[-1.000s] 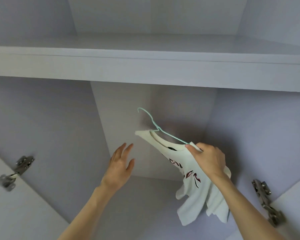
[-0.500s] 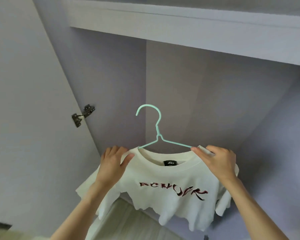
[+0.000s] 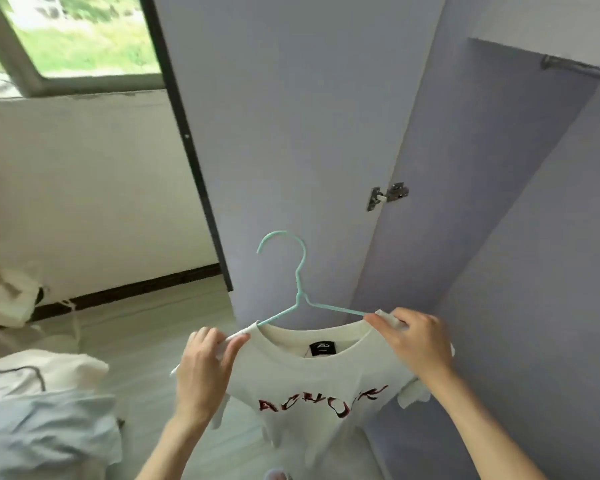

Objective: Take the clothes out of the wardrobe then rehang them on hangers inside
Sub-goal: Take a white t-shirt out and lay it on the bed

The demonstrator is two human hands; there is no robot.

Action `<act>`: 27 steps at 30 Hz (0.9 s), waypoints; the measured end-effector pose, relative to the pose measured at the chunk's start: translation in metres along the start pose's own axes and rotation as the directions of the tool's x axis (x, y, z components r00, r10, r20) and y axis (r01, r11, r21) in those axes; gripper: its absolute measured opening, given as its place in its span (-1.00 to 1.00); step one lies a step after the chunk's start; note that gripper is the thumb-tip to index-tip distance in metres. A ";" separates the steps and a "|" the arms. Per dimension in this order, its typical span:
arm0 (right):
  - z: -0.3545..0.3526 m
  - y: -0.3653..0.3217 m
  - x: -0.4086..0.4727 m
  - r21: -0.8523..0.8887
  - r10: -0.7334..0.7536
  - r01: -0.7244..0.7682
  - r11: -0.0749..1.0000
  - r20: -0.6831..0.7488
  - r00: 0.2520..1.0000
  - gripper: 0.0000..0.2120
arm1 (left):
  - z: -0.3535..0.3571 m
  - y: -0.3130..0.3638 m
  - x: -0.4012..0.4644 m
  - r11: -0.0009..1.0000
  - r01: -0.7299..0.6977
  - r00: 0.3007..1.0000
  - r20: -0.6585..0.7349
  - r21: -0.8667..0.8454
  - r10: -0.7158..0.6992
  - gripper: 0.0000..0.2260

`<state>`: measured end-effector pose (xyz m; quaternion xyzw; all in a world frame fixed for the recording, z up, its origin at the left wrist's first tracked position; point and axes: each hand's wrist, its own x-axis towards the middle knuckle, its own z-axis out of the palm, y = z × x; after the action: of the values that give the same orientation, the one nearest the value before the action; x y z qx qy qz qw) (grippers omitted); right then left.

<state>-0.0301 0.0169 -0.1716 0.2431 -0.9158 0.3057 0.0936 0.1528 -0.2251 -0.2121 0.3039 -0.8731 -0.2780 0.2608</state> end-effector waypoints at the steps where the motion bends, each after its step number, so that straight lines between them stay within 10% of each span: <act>1: 0.011 -0.019 0.004 0.015 -0.048 0.048 0.999 0.036 0.998 -0.39 | -0.017 -0.014 -0.007 0.998 0.057 0.998 -0.039 0.006 -0.056 -0.69; 16: 0.173 -0.323 -0.064 0.429 -0.677 0.558 0.711 0.202 0.708 -0.39 | -0.240 -0.159 -0.174 0.730 0.682 0.583 -0.571 -0.042 -0.577 -0.59; 27: 0.219 -0.479 -0.137 0.599 -0.900 0.677 0.427 0.206 0.385 -0.41 | -0.319 -0.158 -0.260 0.507 0.840 0.152 -0.811 -0.195 -0.564 -0.52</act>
<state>0.3238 -0.3953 -0.1430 0.7440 -0.5756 0.3334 -0.0642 0.5900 -0.2581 -0.1623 0.8029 -0.4312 -0.0594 0.4073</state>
